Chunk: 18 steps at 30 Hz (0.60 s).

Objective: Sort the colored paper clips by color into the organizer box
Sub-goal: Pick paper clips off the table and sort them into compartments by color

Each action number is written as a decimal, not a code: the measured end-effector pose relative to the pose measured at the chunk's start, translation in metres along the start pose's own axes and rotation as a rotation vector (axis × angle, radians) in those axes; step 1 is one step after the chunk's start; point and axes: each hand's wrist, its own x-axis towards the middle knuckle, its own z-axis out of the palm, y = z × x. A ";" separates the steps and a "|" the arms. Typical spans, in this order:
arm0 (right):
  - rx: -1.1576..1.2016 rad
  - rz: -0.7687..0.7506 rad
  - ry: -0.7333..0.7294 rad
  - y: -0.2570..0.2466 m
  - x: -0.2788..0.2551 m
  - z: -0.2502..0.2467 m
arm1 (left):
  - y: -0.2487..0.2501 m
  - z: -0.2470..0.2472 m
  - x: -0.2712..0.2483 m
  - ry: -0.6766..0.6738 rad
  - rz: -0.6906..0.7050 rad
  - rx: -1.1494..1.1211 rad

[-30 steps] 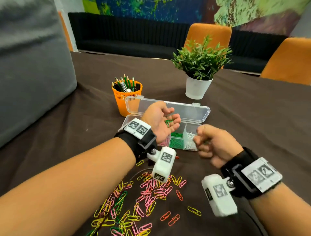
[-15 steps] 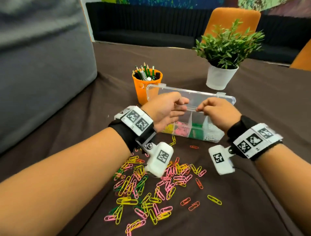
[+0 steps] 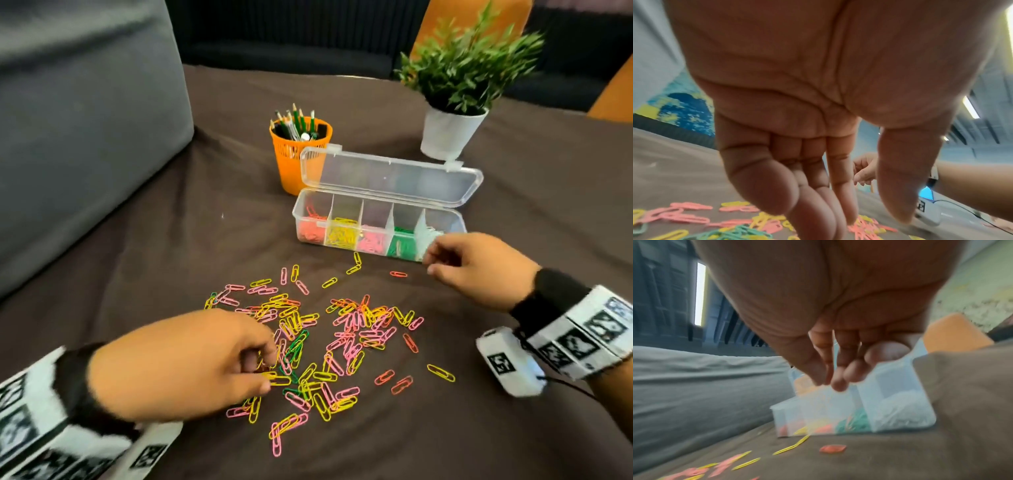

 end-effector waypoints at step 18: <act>-0.382 0.094 -0.271 -0.048 0.126 -0.018 | -0.065 0.020 -0.026 0.102 -0.425 0.248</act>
